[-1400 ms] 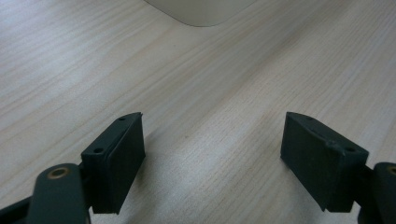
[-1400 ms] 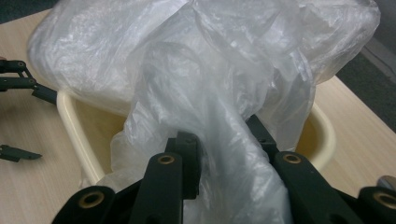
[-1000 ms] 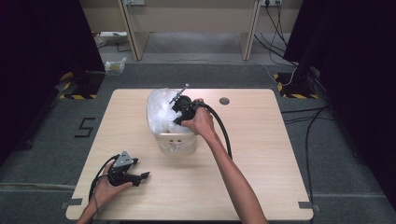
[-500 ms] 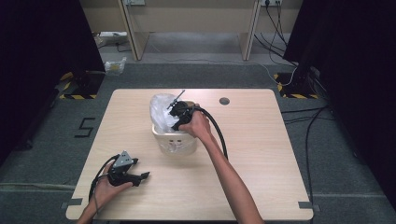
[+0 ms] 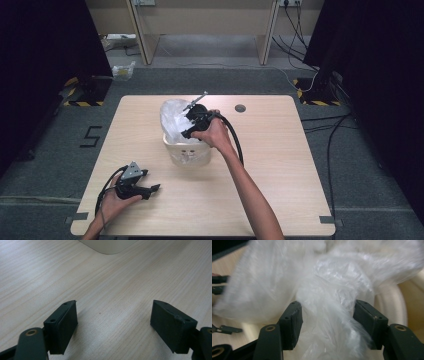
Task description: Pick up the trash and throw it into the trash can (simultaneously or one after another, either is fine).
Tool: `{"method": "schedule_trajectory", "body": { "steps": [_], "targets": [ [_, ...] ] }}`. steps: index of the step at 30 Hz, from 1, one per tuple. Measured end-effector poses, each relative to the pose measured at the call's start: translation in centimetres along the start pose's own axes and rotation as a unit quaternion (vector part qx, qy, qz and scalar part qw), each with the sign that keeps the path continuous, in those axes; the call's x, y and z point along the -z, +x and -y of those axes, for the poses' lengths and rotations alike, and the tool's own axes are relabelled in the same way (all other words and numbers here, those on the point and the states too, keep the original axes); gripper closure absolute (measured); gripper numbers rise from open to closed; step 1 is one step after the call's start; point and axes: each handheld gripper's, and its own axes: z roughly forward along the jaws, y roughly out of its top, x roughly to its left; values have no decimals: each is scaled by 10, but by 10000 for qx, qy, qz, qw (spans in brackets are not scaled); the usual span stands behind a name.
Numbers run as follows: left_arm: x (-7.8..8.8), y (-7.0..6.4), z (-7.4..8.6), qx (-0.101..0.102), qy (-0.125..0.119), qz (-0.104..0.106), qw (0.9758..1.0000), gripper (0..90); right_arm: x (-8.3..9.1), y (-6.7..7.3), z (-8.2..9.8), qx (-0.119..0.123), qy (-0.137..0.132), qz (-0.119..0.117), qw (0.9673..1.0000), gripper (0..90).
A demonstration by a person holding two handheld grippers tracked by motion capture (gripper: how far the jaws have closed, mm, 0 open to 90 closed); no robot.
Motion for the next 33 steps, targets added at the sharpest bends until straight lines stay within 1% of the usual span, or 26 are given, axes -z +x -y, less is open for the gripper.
{"method": "schedule_trajectory", "body": {
  "steps": [2, 3, 4, 5, 7, 9, 12, 14, 17, 18, 23, 28, 33],
  "targets": [
    [0, 0, 0, -2, 9, 7, 10000, 207, 9, 0, -1, -45, -146, -1, 9999, 399],
    [0, 0, 0, -4, 13, 11, 10000, 207, 18, 0, -2, -101, -311, 16, 9995, 395],
    [0, 0, 0, -2, 8, 6, 10000, 207, 21, 1, -2, -129, -360, 29, 9993, 395],
    [0, 0, 0, -1, 8, 6, 10000, 207, 24, 1, -3, -79, -403, 43, 9991, 393],
    [0, 0, 0, -3, 6, 4, 10000, 207, 30, 3, -6, -91, -493, 88, 9987, 390],
    [0, 0, 0, -5, 11, 7, 10000, 207, 36, 6, -9, -27, -568, 127, 9983, 391],
    [0, 0, 0, -6, 15, 11, 10000, 207, 41, 9, -12, 41, -619, 212, 9978, 391],
    [0, 0, 0, -5, 14, 9, 10000, 207, 42, 10, -12, 51, -638, 220, 9977, 391],
    [0, 0, 0, -6, 12, 8, 10000, 207, 44, 7, -9, 51, -607, 321, 9976, 391],
    [0, 0, 0, -4, 13, 8, 10000, 207, 46, 6, -8, 16, -627, 348, 9974, 391],
    [0, 0, 0, -6, 14, 8, 10000, 207, 55, 1, -4, 0, -697, 458, 9965, 381],
    [0, 0, 0, -5, 15, 9, 10000, 207, 65, -6, 9, -180, -813, 560, 9950, 349],
    [0, 0, 0, -11, 19, 1, 10000, 207, 75, -13, 19, -262, -960, 674, 9927, 316]
  ]
}}
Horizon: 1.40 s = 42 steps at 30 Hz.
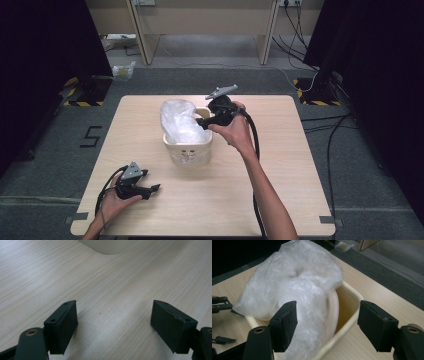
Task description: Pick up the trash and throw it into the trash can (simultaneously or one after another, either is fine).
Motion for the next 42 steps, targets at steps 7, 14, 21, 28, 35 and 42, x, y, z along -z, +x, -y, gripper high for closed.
{"method": "schedule_trajectory", "body": {
  "steps": [7, 14, 21, 28, 35, 42],
  "targets": [
    [0, 0, 0, -1, -1, 1, 10000, 207, 19, -16, 18, -167, -216, 181, 9995, 299],
    [0, 0, 0, 4, -13, 0, 10000, 207, 37, -35, 40, -423, -339, 374, 9978, 293],
    [0, 0, 0, 8, -19, -1, 10000, 207, 48, -53, 65, -695, -378, 528, 9955, 286],
    [0, 0, 0, 1, -15, -9, 10000, 207, 58, -63, 93, -891, -430, 678, 9928, 265],
    [0, 0, 0, 3, -16, -10, 10000, 207, 66, -65, 113, -972, -430, 840, 9908, 252],
    [0, 0, 0, -4, -8, -9, 10000, 207, 68, -64, 129, -958, -378, 971, 9899, 243]
  ]
}}
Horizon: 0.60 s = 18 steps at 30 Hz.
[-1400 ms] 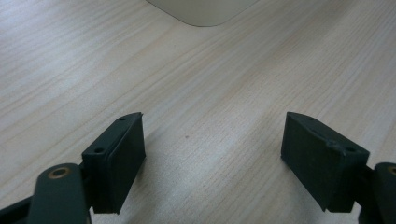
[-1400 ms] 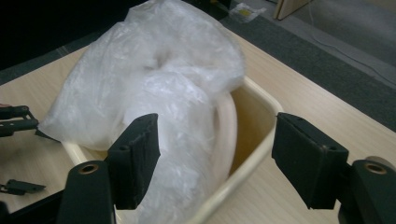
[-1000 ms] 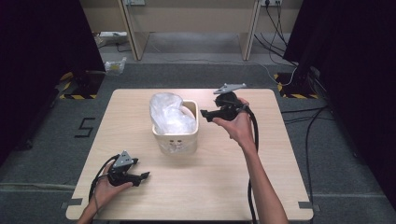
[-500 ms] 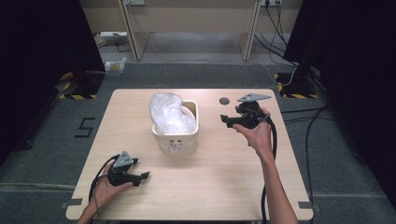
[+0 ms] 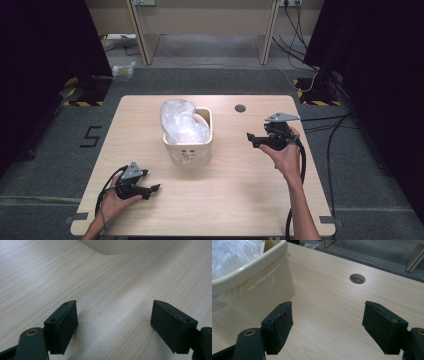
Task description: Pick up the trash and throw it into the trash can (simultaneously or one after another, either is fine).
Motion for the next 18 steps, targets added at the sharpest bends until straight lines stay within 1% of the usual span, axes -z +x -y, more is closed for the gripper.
{"method": "schedule_trajectory", "body": {
  "steps": [2, 4, 5, 8, 10, 11, 12, 15, 18],
  "targets": [
    [0, 0, 0, 10, 0, 7, 10000, 207, 0, 0, 5, 4, 3, 11, 10000, 242],
    [0, 0, 0, 9, -1, 7, 10000, 207, 1, 1, 8, 44, 101, 64, 9999, 241],
    [0, 0, 0, 11, -1, 7, 10000, 207, 2, 2, 11, 78, 66, 121, 9999, 238],
    [0, 0, 0, 10, -1, 6, 10000, 207, 3, 4, 17, 104, 52, 91, 9999, 238],
    [0, 0, 0, 10, 1, 5, 10000, 207, 4, 6, 20, 199, 141, 150, 9996, 238],
    [0, 0, 0, 8, 0, 6, 10000, 207, 5, 8, 21, 247, 181, 220, 9993, 237],
    [0, 0, 0, 8, 0, 8, 10000, 207, 6, 9, 23, 282, 136, 274, 9991, 238],
    [0, 0, 0, 10, 0, 6, 10000, 207, 8, 11, 28, 281, 118, 207, 9993, 238],
    [0, 0, 0, 10, 0, 5, 10000, 207, 9, 13, 32, 315, 153, 263, 9990, 237]
  ]
}}
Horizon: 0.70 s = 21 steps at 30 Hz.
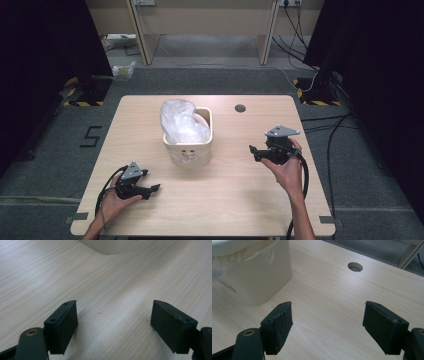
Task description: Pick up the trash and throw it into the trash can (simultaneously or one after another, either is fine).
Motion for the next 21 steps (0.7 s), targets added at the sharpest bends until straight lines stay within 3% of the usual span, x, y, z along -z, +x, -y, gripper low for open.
{"method": "schedule_trajectory", "body": {
  "steps": [21],
  "targets": [
    [0, 0, 0, -8, 4, -3, 10000, 207, -11, 10, 53, -357, 0, -37, 9994, 236]
  ]
}}
